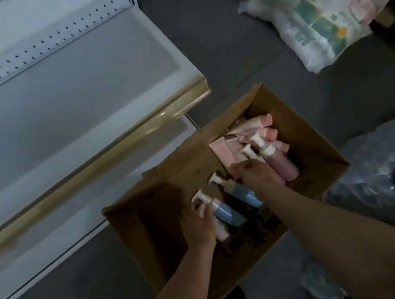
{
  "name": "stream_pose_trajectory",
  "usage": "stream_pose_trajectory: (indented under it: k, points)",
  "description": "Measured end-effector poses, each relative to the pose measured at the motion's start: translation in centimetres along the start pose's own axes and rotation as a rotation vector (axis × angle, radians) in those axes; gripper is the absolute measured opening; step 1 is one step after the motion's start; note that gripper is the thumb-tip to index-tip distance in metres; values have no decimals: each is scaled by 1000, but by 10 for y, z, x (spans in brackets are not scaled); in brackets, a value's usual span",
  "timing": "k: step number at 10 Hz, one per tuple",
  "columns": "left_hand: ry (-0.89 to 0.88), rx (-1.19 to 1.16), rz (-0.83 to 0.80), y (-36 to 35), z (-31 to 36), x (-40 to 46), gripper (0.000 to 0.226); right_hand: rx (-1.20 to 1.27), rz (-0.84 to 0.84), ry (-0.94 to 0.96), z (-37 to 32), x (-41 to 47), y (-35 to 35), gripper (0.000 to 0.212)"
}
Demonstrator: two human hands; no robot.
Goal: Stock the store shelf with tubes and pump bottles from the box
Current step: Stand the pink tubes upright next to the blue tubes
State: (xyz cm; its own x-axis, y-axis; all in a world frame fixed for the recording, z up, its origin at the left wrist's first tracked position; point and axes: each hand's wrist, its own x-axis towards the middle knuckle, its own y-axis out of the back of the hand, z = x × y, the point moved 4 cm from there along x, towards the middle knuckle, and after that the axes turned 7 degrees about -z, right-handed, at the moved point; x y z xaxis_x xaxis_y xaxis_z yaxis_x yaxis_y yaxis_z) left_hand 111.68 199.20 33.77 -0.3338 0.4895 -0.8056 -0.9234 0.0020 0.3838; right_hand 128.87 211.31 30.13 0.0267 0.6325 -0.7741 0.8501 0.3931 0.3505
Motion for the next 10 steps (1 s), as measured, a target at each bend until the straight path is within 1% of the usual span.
stream_pose_trajectory:
  k: [1,2,3,4,5,6,7,8,9,10]
  points:
    - [155,-100,-7,-26,-38,20,51,-69,22,-60,1,11,-10,41]
    - [346,-176,-30,-47,-68,33,45,-156,73,-99,8,30,-18,40]
    - [398,-197,-53,-65,-85,50,46,-281,166,-99,14,45,-26,41]
    - [466,-268,-66,-72,-87,55,44,-315,234,-109,15,52,-32,40]
    - [495,-366,-81,-75,-80,61,36,-277,216,-121,19,59,-43,41]
    - [507,-434,-94,-82,-77,62,29,-291,202,-137,21,60,-52,37]
    - [529,-508,-81,-84,-79,64,24,-203,190,-165,22,65,-57,36]
    - [560,-559,-104,-81,-78,65,22,-131,169,-205,23,72,-57,49]
    - [550,-616,-55,-68,-77,66,32,-50,106,-253,24,74,-58,51]
    - [481,-614,28,-48,-82,70,55,66,21,-277,19,69,-62,48]
